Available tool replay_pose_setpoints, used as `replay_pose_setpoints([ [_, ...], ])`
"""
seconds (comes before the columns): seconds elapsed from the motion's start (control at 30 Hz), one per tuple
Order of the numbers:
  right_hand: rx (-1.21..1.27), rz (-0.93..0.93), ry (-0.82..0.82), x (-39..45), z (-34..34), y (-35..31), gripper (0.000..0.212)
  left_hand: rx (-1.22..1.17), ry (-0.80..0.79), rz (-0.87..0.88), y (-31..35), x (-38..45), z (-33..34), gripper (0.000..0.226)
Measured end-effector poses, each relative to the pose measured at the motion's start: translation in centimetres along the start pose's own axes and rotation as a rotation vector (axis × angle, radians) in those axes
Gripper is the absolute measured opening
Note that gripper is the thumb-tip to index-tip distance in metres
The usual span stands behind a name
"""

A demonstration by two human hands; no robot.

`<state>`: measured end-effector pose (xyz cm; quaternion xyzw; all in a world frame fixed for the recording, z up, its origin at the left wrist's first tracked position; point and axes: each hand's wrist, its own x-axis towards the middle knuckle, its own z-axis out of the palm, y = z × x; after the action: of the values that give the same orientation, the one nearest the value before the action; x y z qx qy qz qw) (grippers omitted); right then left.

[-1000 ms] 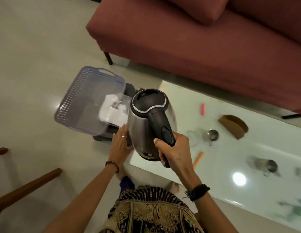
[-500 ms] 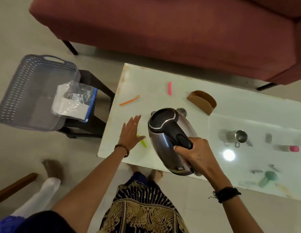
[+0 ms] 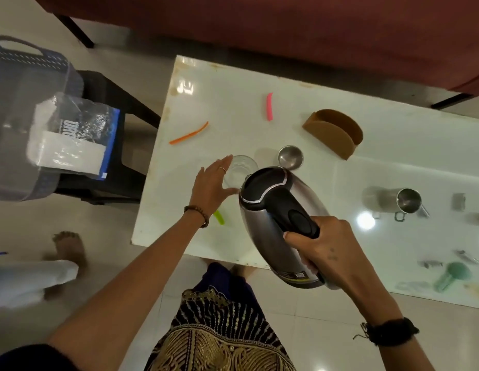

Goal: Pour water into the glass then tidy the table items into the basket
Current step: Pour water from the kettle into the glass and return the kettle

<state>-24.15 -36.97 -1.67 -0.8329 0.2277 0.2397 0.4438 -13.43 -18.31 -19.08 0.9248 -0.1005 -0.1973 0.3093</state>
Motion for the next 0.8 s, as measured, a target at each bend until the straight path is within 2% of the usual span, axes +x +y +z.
replay_pose_setpoints([
  [0.3, 0.029, 0.068, -0.009, 1.2, 0.1, -1.7, 0.024, 0.009, 0.017, -0.034, 0.1, 0.0, -0.2, 0.08],
  [0.8, -0.05, 0.055, -0.086, 1.5, 0.3, -3.1, 0.022, -0.045, 0.019, -0.072, 0.2, -0.2, -0.2, 0.075],
])
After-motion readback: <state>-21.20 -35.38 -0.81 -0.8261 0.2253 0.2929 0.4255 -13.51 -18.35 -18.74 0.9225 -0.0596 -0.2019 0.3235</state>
